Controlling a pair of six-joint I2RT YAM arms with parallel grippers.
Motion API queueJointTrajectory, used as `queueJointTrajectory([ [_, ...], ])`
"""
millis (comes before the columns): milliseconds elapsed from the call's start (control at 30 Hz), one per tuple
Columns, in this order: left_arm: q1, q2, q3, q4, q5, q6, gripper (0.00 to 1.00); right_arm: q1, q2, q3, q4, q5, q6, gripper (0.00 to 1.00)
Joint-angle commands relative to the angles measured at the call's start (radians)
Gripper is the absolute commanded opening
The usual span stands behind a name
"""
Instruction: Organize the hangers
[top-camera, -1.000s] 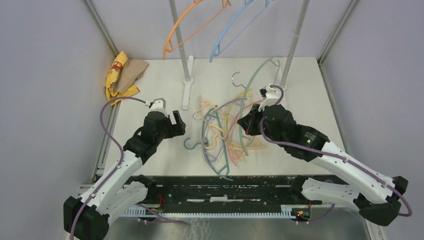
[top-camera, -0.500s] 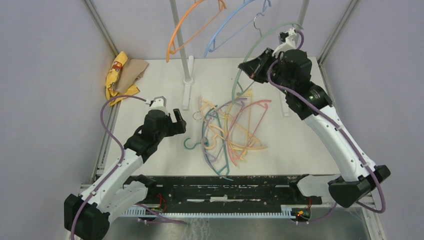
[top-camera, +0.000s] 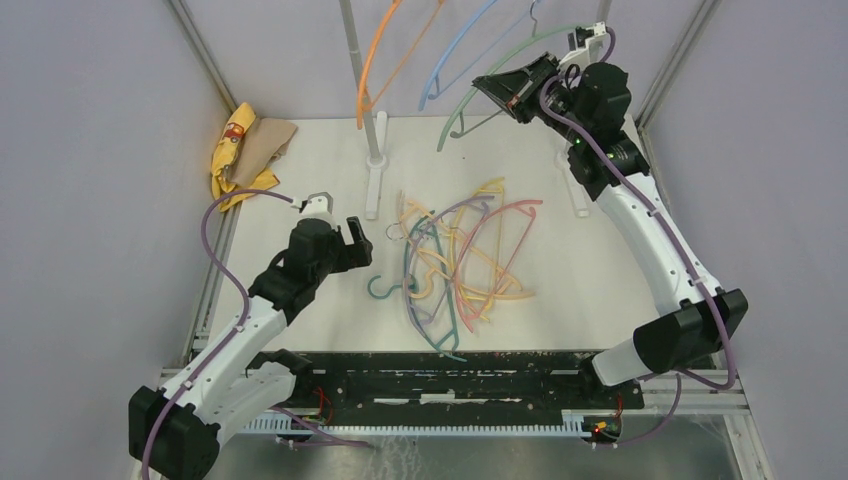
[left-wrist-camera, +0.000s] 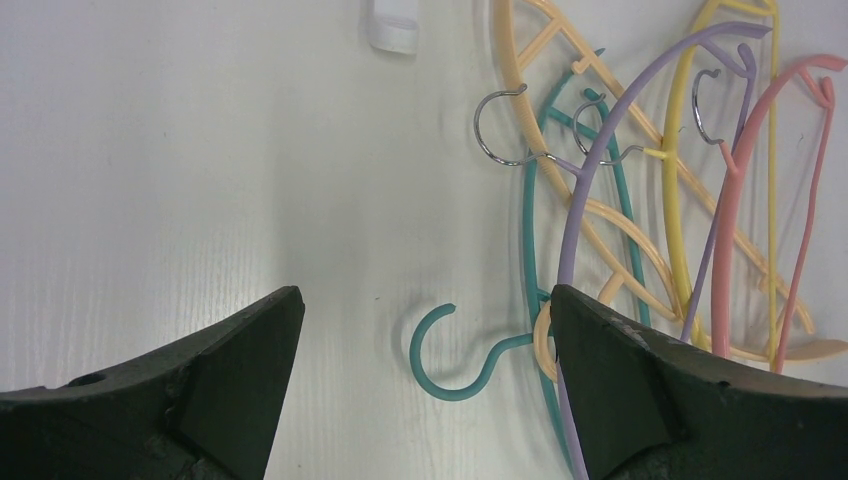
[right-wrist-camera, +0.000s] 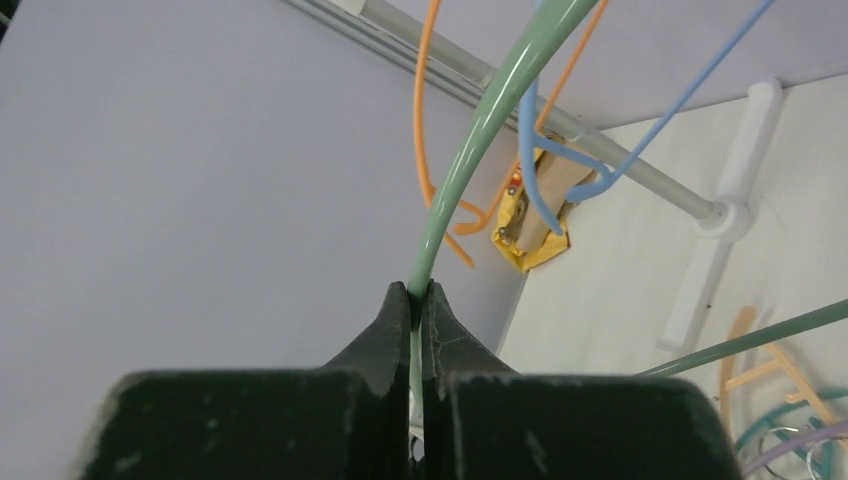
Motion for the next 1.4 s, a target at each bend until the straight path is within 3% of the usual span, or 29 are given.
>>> queueJointTrajectory([
  [0, 0.008, -0.004, 0.022, 0.034, -0.009, -0.008, 1.0, 0.006, -0.046, -0.012, 0.184, -0.099, 0.096, 0.01],
  [233, 0.007, -0.019, 0.029, 0.019, -0.021, -0.009, 1.0, 0.006, -0.153, -0.057, 0.156, -0.083, 0.159, 0.01],
  [500, 0.007, -0.04, 0.042, 0.008, -0.021, -0.008, 1.0, 0.007, -0.288, -0.093, 0.047, -0.028, 0.111, 0.01],
  [867, 0.008, -0.038, 0.071, 0.004, -0.029, 0.001, 1.0, 0.003, -0.042, 0.059, 0.142, -0.159, 0.208, 0.01],
  [1167, 0.007, -0.023, 0.081, -0.001, -0.043, 0.012, 1.0, -0.051, 0.104, 0.267, 0.102, -0.151, 0.145, 0.01],
  [1367, 0.007, -0.009, 0.067, -0.001, -0.05, 0.013, 1.0, -0.077, 0.164, 0.318, 0.136, -0.17, 0.164, 0.01],
])
